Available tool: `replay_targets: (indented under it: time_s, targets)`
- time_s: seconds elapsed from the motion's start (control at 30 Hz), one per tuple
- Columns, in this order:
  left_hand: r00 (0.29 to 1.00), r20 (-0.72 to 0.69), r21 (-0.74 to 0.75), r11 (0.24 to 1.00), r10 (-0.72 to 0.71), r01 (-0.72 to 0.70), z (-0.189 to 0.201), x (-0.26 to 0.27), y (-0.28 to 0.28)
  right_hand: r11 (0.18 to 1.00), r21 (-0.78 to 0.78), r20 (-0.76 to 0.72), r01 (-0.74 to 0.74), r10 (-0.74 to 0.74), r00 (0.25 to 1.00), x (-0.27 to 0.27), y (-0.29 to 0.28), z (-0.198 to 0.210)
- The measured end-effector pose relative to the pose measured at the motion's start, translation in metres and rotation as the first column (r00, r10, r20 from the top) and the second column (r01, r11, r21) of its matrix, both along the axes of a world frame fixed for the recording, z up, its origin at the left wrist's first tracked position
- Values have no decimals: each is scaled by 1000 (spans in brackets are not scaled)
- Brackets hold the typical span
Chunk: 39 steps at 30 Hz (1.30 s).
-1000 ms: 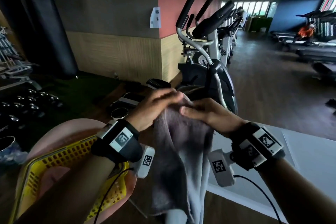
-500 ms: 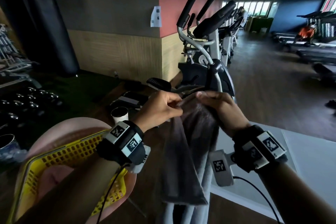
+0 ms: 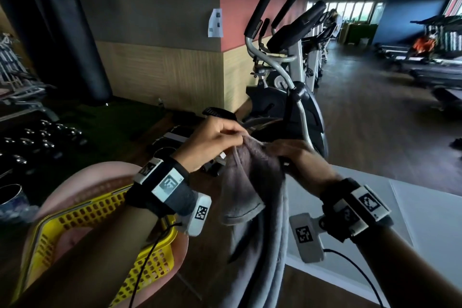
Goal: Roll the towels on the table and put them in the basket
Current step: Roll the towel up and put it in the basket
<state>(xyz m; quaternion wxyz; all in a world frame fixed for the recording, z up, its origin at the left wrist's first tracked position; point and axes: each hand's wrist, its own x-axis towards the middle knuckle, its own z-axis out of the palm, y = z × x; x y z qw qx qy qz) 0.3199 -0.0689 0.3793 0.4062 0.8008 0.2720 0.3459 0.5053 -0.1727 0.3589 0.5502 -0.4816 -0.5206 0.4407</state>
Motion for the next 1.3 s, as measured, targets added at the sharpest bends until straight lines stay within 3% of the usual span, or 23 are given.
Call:
replay_targets:
  time_s: [0.07,0.1,0.2,0.3,0.37,0.43,0.5,0.57,0.63,0.73,0.83,0.93,0.97,1.03,1.1,1.17,1.3]
  targets:
    - [1000,14,32,999,18,-19,5,3,-3,988,-34,147,-151,154,977,-9,-4,-3]
    - [999,-37,31,999,-3,4,3,5,-4,989,-21,195,-149,150,969,-10,-3,-1]
    - [975,-195,0,995,-102,104,-7,5,-6,997,71,77,-3,-2,997,-2,3,8]
    - [993,-94,-14,998,-69,68,2,1,-4,1000,29,-16,0,0,1000,1,4,5]
    - [1000,-7,40,999,-17,18,8,4,-5,990,-7,78,-140,140,987,-8,2,-1]
    - [995,-58,13,997,-75,76,6,7,-6,988,11,170,-157,153,974,-12,4,-1]
    - [965,-187,-89,981,-185,171,-6,4,-4,995,96,64,-36,30,997,-2,9,4]
    - [955,-216,-149,974,-202,172,-12,-2,0,994,106,-100,32,-22,995,11,11,11]
    - [986,-120,-112,988,-117,103,-7,-7,3,997,80,-89,15,-8,996,15,10,11]
    - [996,90,-43,999,-19,23,9,-5,6,993,29,172,-113,106,979,-3,5,6]
    - [998,37,-8,998,-55,55,6,3,2,993,103,99,-63,53,994,-7,9,7]
    - [981,169,-310,940,-93,143,-9,2,3,987,151,-115,61,-43,992,6,12,14]
    - [965,251,-387,907,-72,168,-10,1,4,986,157,-103,63,-47,994,9,11,13]
    - [917,398,-433,886,24,165,-6,0,7,990,141,64,26,-36,997,8,10,8]
    - [898,433,-382,918,82,101,3,1,7,998,46,265,-52,38,964,3,11,-1]
    - [924,376,-308,949,62,61,8,6,4,997,27,316,-68,56,947,-1,11,-4]
    - [966,253,-93,993,-45,71,13,16,-8,985,174,89,-15,0,996,-6,12,14]
